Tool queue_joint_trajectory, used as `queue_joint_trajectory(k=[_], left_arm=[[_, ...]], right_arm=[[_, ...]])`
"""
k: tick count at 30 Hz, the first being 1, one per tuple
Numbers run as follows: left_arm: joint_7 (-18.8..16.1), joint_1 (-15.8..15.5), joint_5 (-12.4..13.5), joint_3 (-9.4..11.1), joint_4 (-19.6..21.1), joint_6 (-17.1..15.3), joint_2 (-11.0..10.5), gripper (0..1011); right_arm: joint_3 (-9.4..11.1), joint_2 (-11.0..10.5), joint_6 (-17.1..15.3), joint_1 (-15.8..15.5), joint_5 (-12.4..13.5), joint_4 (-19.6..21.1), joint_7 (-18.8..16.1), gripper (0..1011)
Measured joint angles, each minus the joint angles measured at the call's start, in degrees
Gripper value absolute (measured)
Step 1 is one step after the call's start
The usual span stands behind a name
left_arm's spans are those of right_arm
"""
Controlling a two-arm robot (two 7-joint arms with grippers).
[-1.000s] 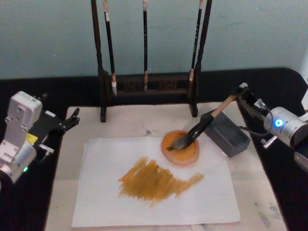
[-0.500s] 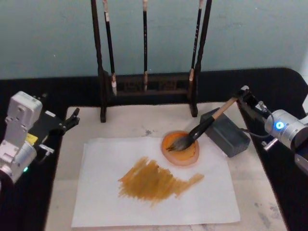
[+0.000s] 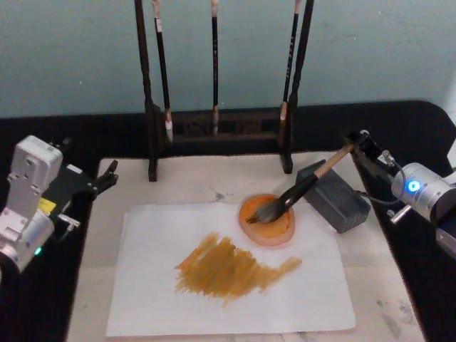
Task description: Pick up the brush from the inkstone, write on the paper, then place the brush back to its original position.
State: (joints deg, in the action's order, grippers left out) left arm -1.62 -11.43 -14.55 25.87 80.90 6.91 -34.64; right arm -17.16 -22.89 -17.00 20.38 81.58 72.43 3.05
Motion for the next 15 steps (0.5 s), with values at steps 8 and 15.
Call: queue_joint_trajectory(k=[8,15], left_arm=[[0.0,0.0,0.0,0.0,0.0,0.0,0.0,1009],[0.0,0.0,0.0,0.0,0.0,0.0,0.0,1010]], right_arm=[[0.0,0.0,-0.1,0.0,0.0,0.0,0.0,609],[0.1,0.1,-0.1,0.0,-0.1,0.1,0.1,817]])
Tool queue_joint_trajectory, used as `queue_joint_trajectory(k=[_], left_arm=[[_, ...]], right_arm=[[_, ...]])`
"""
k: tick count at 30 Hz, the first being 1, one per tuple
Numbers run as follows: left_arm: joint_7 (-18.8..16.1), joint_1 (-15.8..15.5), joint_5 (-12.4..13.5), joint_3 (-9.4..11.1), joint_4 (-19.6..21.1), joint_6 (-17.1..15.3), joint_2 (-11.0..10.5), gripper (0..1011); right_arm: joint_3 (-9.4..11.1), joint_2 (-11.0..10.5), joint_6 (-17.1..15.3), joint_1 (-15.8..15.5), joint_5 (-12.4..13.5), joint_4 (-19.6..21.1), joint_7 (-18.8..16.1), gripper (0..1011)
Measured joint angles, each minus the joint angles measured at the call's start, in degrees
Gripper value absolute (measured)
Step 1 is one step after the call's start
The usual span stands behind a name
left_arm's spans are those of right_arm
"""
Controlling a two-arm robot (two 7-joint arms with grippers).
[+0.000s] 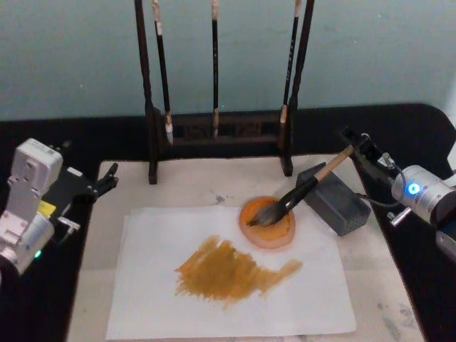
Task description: Pick up the brush from the inkstone, write on the paper, then place the brush back to its original position.
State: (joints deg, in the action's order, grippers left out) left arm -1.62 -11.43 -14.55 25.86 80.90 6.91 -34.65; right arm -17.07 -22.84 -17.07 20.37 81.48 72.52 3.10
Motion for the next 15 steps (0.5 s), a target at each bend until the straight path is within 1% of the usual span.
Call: queue_joint_trajectory(k=[1,3,4,7,9,13,14,15], left_arm=[[0.0,0.0,0.0,0.0,0.0,0.0,0.0,1010],[0.0,0.0,0.0,0.0,0.0,0.0,0.0,1010],[0.0,0.0,0.0,0.0,0.0,0.0,0.0,1010],[0.0,0.0,0.0,0.0,0.0,0.0,0.0,1010],[0.0,0.0,0.0,0.0,0.0,0.0,0.0,1010],[0.0,0.0,0.0,0.0,0.0,0.0,0.0,1010],[0.0,0.0,0.0,0.0,0.0,0.0,0.0,1010],[0.0,0.0,0.0,0.0,0.0,0.0,0.0,1010]], right_arm=[[0.0,0.0,0.0,0.0,0.0,0.0,0.0,860],[0.0,0.0,0.0,0.0,0.0,0.0,0.0,908],[0.0,0.0,0.0,0.0,0.0,0.0,0.0,956],[0.0,-0.1,0.1,-0.1,0.0,0.2,0.1,1000],[0.2,-0.3,0.3,-0.7,0.5,1.2,0.9,1000],[1.0,-1.0,1.4,-2.8,2.1,4.6,3.8,1000],[1.5,-1.3,2.1,-4.0,2.6,6.5,5.4,1000],[1.7,-1.6,2.6,-4.7,2.8,7.6,6.3,1000]])
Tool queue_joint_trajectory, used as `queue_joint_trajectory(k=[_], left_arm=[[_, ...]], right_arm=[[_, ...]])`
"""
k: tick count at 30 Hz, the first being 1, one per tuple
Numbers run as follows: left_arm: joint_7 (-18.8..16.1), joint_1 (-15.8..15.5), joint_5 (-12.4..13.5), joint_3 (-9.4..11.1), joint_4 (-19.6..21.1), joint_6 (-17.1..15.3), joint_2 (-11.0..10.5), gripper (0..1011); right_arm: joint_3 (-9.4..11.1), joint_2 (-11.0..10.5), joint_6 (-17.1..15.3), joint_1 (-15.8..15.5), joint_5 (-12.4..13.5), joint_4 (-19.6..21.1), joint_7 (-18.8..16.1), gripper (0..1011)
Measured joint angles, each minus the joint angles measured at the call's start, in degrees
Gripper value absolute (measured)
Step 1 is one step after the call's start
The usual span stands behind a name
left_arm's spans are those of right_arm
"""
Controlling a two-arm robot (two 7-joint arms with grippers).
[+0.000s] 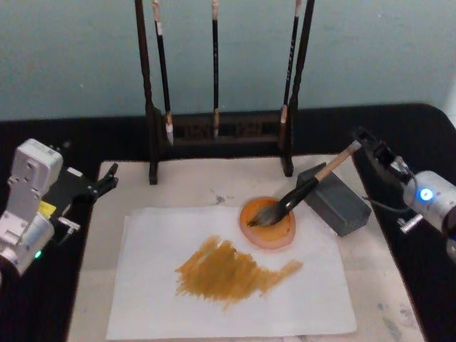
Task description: Pick up the brush from the inkstone, write on the paper, then place the brush back to its original position.
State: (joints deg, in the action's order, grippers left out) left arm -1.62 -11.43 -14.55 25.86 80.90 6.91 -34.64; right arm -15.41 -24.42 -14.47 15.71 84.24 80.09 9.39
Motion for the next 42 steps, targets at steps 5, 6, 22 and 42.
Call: queue_joint_trajectory(k=[5,6,22,42], left_arm=[[0.0,0.0,0.0,0.0,0.0,0.0,0.0,1010],[0.0,0.0,0.0,0.0,0.0,0.0,0.0,1010],[0.0,0.0,0.0,0.0,0.0,0.0,0.0,1010],[0.0,0.0,0.0,0.0,0.0,0.0,0.0,1010]], right_arm=[[0.2,-2.8,5.1,-5.2,-3.1,8.3,4.2,1000],[0.0,-3.4,6.2,-5.9,-4.5,9.3,4.3,1000],[-11.3,-12.5,20.9,-11.1,-49.2,19.1,6.7,1000],[-12.5,-8.9,21.1,-13.2,-56.0,12.7,9.4,1000]])
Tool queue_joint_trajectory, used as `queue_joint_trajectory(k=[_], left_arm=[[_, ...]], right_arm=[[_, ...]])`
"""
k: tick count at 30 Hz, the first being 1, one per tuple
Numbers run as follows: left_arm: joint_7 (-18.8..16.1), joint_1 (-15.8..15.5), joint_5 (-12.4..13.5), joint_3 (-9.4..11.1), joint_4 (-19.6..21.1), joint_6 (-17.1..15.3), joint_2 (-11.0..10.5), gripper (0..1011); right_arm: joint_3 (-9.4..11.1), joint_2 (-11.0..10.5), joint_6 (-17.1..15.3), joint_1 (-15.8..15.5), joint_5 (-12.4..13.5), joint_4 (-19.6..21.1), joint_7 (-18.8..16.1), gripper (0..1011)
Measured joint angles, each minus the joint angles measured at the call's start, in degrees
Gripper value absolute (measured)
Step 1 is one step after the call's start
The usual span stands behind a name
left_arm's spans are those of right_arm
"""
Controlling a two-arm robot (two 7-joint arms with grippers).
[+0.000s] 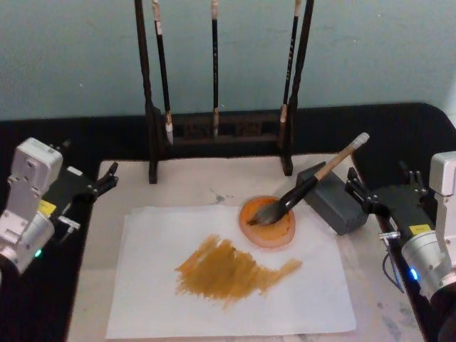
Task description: Pick up the brush from the inkstone, write on the paper, then place the brush back to its original position.
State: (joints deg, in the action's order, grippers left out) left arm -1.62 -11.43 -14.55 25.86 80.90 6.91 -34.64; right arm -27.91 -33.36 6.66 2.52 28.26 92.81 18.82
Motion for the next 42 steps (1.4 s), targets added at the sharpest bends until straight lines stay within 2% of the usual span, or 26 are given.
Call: queue_joint_trajectory(k=[42], left_arm=[[0.0,0.0,0.0,0.0,0.0,0.0,0.0,1010]], right_arm=[[-0.2,-0.2,-0.2,0.1,-0.1,0.1,0.1,1000]])
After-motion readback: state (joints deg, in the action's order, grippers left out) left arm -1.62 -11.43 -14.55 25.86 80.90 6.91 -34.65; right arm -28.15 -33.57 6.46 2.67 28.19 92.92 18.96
